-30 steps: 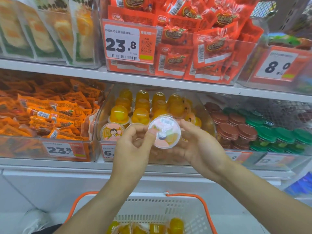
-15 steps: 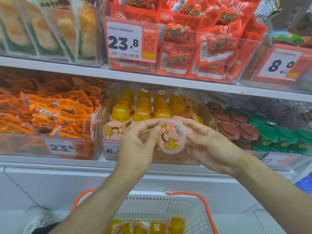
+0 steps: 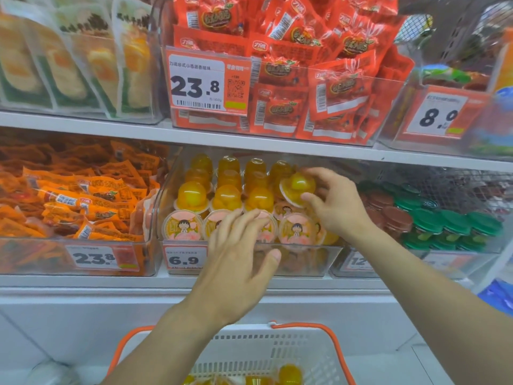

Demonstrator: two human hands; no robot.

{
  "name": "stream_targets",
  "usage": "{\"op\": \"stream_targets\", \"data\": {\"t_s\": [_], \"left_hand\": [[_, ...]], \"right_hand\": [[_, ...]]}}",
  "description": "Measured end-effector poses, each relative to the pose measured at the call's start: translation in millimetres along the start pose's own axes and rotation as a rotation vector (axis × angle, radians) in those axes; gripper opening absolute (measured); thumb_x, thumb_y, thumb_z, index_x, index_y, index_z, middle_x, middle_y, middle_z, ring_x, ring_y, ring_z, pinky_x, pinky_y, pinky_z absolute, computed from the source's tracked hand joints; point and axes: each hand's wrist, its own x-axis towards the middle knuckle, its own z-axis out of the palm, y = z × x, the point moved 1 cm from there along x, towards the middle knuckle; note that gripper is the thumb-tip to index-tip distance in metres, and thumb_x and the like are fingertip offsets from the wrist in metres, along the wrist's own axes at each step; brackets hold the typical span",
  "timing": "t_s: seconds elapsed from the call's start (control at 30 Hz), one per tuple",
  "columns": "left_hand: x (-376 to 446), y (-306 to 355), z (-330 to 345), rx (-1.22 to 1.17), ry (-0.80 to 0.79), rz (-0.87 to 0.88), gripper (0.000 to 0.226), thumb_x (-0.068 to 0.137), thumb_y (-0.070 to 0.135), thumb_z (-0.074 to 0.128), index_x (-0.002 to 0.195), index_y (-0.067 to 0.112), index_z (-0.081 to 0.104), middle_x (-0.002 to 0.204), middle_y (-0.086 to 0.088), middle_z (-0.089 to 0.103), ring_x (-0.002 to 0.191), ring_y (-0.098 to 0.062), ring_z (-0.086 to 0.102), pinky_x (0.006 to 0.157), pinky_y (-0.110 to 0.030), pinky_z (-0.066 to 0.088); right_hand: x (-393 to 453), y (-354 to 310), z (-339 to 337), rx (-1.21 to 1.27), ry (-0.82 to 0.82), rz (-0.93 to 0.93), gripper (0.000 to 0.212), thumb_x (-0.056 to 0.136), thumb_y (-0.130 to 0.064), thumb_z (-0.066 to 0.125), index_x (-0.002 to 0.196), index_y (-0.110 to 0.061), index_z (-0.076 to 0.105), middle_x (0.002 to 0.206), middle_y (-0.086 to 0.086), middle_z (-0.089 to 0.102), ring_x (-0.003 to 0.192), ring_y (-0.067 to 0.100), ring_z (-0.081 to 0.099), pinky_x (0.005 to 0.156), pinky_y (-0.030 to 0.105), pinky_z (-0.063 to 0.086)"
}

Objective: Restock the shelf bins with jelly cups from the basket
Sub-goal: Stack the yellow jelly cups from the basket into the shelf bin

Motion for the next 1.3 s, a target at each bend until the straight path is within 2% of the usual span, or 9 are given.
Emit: {"op": "stream_targets", "data": {"t_s": [0.17,0.33,0.6,0.73,0.8,0.93,1.03,1.17,1.3], "left_hand": [[3.5,-4.4,1.3,-0.033,0.046,-0.035,0.061,0.094,0.065,0.018,0.143,0.037,0.041,0.151,0.022,0.03,0.145,0.002,0.003,0.115,-0.016,-0.004],[11.2,-2.5,-0.7,-0.067,0.097,-0.032,0.054,0.098,0.062,0.018,0.131,0.036,0.052,0.142,0.02,0.04,0.144,-0.003,0.015,0.118,-0.032,0.012],[64.5,-2.7,-19.3,0.092,0.174,-0.032,0.027,0.099,0.013,0.046,0.123,0.018,0.058,0.12,0.01,0.053,0.116,-0.001,0.037,0.103,-0.026,0.031],[118.3,6.1,-16.0,0.294,-0.042,-0.119,0.025,0.1,0.021,0.042,0.118,0.01,0.055,0.118,-0.01,0.057,0.118,-0.03,0.05,0.101,-0.043,0.04],[137.7,5.3,-5.9,0.381,-0.204,-0.159,0.039,0.101,0.034,0.041,0.131,0.011,0.05,0.135,-0.015,0.052,0.129,-0.034,0.047,0.105,-0.043,0.037],[152.8,-11.2,13.0,0.485,-0.465,-0.171,0.063,0.102,0.051,0.035,0.157,0.024,0.02,0.167,-0.001,0.011,0.153,-0.021,0.008,0.124,-0.045,0.009],[154.0,-17.3,13.9,0.534,-0.469,-0.17,0.066,0.1,0.052,0.035,0.158,0.027,0.015,0.167,0.002,0.007,0.154,-0.019,0.006,0.124,-0.045,0.006],[151.4,-18.0,15.5,0.55,-0.426,-0.175,0.068,0.099,0.051,0.037,0.159,0.024,0.016,0.167,0.001,0.007,0.154,-0.019,0.006,0.124,-0.044,0.006],[151.2,-20.1,16.4,0.563,-0.417,-0.194,0.069,0.099,0.05,0.037,0.159,0.022,0.015,0.167,-0.001,0.007,0.154,-0.019,0.006,0.124,-0.044,0.007]], "right_hand": [[9.3,4.8,5.1,-0.254,-0.219,-0.052,0.048,0.087,-0.012,0.072,0.134,-0.02,0.061,0.137,0.0,0.061,0.129,0.02,0.053,0.11,0.032,0.04],[19.9,3.5,9.8,-0.344,-0.301,-0.086,0.047,0.082,-0.012,0.077,0.127,-0.022,0.065,0.133,0.003,0.063,0.123,0.023,0.057,0.104,0.034,0.046],[33.0,5.8,-1.6,-0.394,-0.303,-0.095,0.026,0.097,-0.019,0.059,0.12,-0.013,0.069,0.122,0.008,0.069,0.112,0.027,0.063,0.094,0.033,0.046],[39.6,5.2,10.8,-0.361,-0.318,-0.04,0.036,0.099,-0.033,0.037,0.107,-0.013,0.066,0.107,0.014,0.07,0.102,0.036,0.063,0.087,0.039,0.05],[42.4,4.3,19.0,-0.387,-0.382,-0.001,0.042,0.094,-0.037,0.031,0.114,-0.016,0.062,0.117,0.016,0.067,0.113,0.037,0.059,0.1,0.047,0.044],[45.2,6.8,29.6,-0.469,-0.451,0.032,0.046,0.101,-0.039,0.026,0.137,-0.028,0.051,0.143,0.012,0.054,0.134,0.031,0.045,0.116,0.061,0.015],[47.1,11.5,31.4,-0.482,-0.463,0.016,0.052,0.099,-0.04,0.023,0.146,-0.032,0.043,0.155,0.004,0.041,0.142,0.026,0.036,0.117,0.063,0.007],[46.5,10.9,33.0,-0.459,-0.463,-0.029,0.066,0.087,-0.048,0.017,0.142,-0.029,0.047,0.156,0.0,0.039,0.143,0.025,0.035,0.116,0.06,0.015],[45.3,8.6,36.8,-0.501,-0.466,-0.047,0.068,0.085,-0.049,0.017,0.141,-0.026,0.048,0.156,-0.003,0.037,0.143,0.025,0.032,0.115,0.061,0.01]]}}
